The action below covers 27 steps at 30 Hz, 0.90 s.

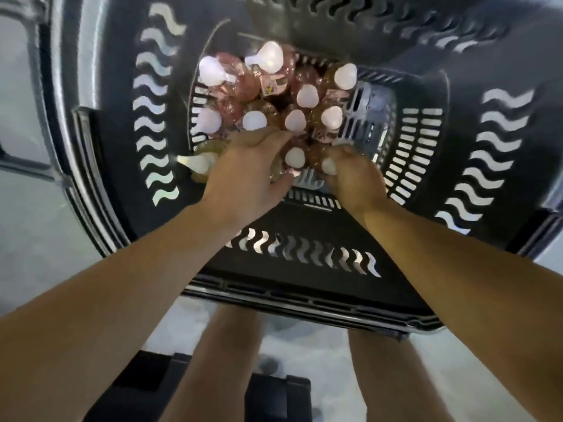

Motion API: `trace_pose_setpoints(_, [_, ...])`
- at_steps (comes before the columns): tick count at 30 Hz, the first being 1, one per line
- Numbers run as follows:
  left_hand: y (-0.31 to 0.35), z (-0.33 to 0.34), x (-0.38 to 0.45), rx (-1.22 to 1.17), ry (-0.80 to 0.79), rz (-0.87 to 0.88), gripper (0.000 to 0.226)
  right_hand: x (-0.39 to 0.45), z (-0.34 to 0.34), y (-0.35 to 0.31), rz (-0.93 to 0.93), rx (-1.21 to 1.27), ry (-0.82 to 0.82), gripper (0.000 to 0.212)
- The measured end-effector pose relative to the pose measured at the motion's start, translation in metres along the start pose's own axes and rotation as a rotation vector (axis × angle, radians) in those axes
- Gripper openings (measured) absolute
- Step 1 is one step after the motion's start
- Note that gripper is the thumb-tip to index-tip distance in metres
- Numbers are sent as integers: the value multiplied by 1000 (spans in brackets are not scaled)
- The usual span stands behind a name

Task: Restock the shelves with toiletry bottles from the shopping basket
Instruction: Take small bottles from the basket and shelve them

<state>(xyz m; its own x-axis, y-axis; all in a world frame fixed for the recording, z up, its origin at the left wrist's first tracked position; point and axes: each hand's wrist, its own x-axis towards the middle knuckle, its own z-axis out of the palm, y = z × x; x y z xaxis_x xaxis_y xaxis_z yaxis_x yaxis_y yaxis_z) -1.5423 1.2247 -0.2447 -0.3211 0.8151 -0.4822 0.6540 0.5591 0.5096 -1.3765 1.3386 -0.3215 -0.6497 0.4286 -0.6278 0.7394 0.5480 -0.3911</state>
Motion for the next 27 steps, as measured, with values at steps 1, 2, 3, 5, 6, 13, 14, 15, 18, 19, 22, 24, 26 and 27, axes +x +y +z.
trace_pose_setpoints(1, [4,1,4,9,-10,6,56,-3,-4,4,14,11,6,34])
trace_pose_setpoints(2, [10,1,8,21,-21,9,56,-7,-9,7,32,26,3,32])
trace_pose_setpoints(3, [15,2,14,35,-27,10,56,-12,-15,10,48,39,-5,30])
trace_pose_setpoints(5, [27,7,29,61,-19,17,55,-25,-26,17,75,49,10,27])
trace_pose_setpoints(6, [33,10,39,70,-13,25,54,-32,-31,21,82,51,39,25])
trace_pose_setpoints(13, [45,53,97,370,-57,-5,53,-38,-43,48,168,-2,53,29])
trace_pose_setpoints(14, [43,59,102,415,-67,-23,54,-38,-43,49,184,12,89,32])
trace_pose_setpoints(15, [42,63,106,448,-73,-33,55,-38,-43,51,192,31,123,34])
trace_pose_setpoints(18, [41,70,111,491,-50,-39,46,-39,-40,53,192,68,161,38])
trace_pose_setpoints(19, [42,70,111,499,-34,-41,42,-40,-40,53,190,71,169,40])
trace_pose_setpoints(22, [50,61,102,483,-5,-45,41,-47,-44,49,193,87,186,44])
trace_pose_setpoints(24, [60,44,89,445,0,-44,47,-58,-55,42,213,84,181,46])
trace_pose_setpoints(26, [73,21,72,404,18,-20,47,-73,-75,31,224,96,203,43])
trace_pose_setpoints(27, [82,8,64,384,41,-1,44,-82,-87,24,233,115,217,40])
